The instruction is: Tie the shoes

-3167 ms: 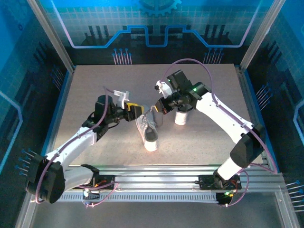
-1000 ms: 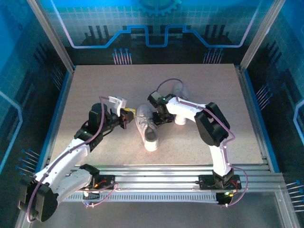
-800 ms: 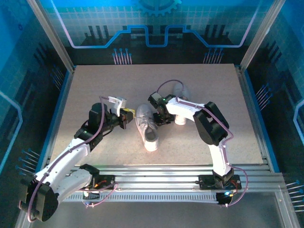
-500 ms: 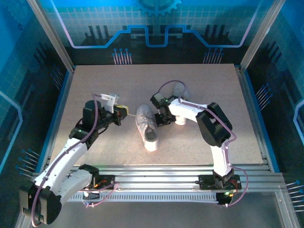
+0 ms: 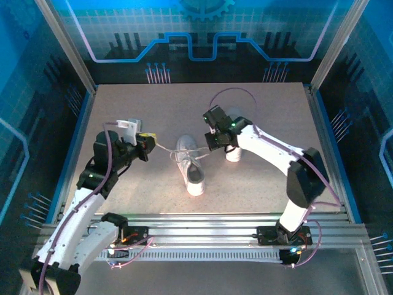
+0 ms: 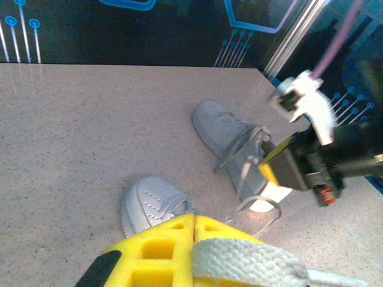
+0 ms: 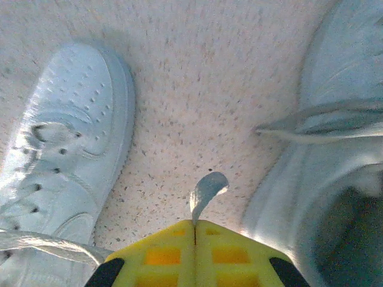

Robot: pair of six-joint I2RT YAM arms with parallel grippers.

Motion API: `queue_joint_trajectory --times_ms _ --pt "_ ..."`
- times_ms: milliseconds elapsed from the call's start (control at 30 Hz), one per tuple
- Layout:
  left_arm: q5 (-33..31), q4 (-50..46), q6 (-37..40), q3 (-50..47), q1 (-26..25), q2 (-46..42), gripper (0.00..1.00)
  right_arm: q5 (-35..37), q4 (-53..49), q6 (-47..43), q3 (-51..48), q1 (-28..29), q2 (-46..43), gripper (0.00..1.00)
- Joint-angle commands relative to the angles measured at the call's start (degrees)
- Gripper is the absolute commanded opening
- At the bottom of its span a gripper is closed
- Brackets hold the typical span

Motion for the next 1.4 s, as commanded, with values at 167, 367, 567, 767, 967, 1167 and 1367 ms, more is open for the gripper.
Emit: queue_joint_trajectory --times_ms 167,367,567,767,967,1167,1367 --pt "-6.31 -9.85 -1.62 3.45 1.11 -5.66 0.00 8.25 1.81 -9.19 -4.81 -1.32 -12.88 0.00" --pt "-9.95 -15.47 -3.05 1.83 1.29 -11.40 0.00 6.22 2.23 -10.72 -8.22 -4.53 -17.91 0.00" --pt "-20.61 -25.12 -4.02 2.23 1.38 -13.44 0.00 4.81 3.39 -12.29 -12.10 -8.91 -21.03 0.00" --pt "-33.34 -37.11 -10.49 2.96 3.01 -13.28 0.00 3.43 5.70 -13.47 -19.14 -16.24 -23.92 0.00" --pt "-38.69 -40.51 -17.37 0.75 6.46 -13.29 0.00 -0.98 8.68 -13.24 -25.94 -24.09 -25.04 0.00" --pt "-41.72 -37.41 -20.68 -0.77 12.89 -14.80 0.00 -2.60 10.34 -14.82 -27.47 -26.25 -23.83 0.00" --pt "-34.77 -31.79 -24.29 -5.89 24.01 -14.35 0.00 -1.84 12.45 -15.04 -26.61 -28.54 -20.57 0.00"
